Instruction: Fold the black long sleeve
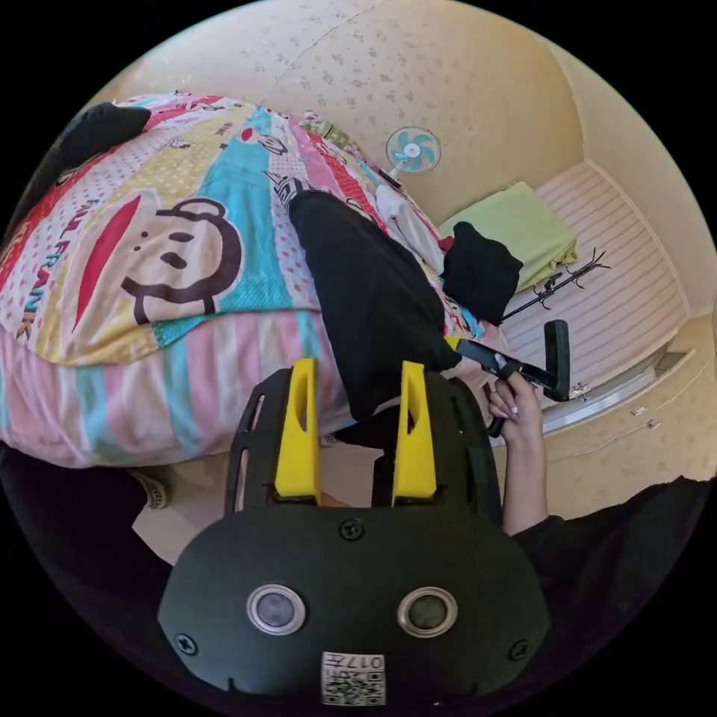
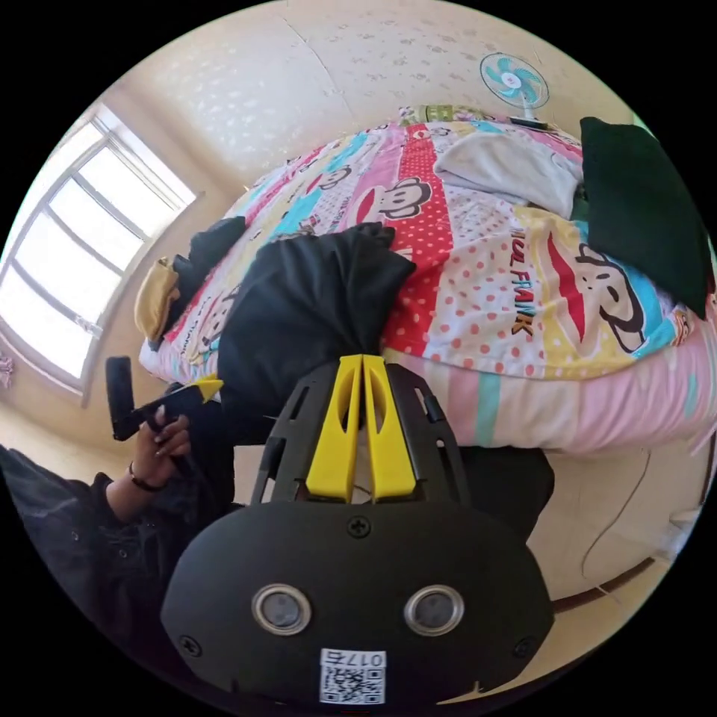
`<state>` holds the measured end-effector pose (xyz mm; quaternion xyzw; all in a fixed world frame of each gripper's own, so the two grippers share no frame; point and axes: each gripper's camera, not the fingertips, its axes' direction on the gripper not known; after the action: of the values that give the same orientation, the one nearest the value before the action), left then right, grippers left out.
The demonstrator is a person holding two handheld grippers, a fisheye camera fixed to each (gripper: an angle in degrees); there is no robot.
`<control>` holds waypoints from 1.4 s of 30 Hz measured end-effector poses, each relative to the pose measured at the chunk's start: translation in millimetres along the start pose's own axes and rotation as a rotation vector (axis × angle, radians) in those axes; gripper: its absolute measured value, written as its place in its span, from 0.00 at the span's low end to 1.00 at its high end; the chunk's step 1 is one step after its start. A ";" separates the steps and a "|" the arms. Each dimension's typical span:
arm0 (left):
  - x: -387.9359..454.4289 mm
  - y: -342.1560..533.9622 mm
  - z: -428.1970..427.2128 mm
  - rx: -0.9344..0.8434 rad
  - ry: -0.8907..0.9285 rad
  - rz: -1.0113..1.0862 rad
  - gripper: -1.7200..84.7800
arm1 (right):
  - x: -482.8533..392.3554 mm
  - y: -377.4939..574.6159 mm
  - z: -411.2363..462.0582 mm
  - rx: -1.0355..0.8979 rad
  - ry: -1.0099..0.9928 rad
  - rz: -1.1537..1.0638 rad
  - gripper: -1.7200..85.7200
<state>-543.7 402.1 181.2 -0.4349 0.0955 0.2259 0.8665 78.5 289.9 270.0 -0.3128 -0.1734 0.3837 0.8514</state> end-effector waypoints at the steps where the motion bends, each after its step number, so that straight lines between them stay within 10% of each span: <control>1: 1.4 0.8 5.5 -0.008 0.029 0.011 0.19 | 0.6 1.8 -4.8 0.018 -0.051 -0.013 0.04; 20: -60.2 -37.6 6.8 -0.324 0.180 0.131 0.06 | 45.6 23.6 88.5 -0.424 -0.150 0.199 0.06; 32: -103.3 -53.5 -1.8 -0.185 0.393 -0.016 0.19 | 11.5 63.8 50.9 -0.065 -0.585 0.007 0.11; 42: -89.3 -68.5 -30.7 -0.066 0.604 -0.048 0.07 | -183.6 125.5 135.3 -0.106 -0.012 -0.636 0.28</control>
<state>-588.7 314.5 243.6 -0.5126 0.3310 0.0688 0.7892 -180.8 268.1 277.0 -0.2846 -0.2873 0.0906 0.9101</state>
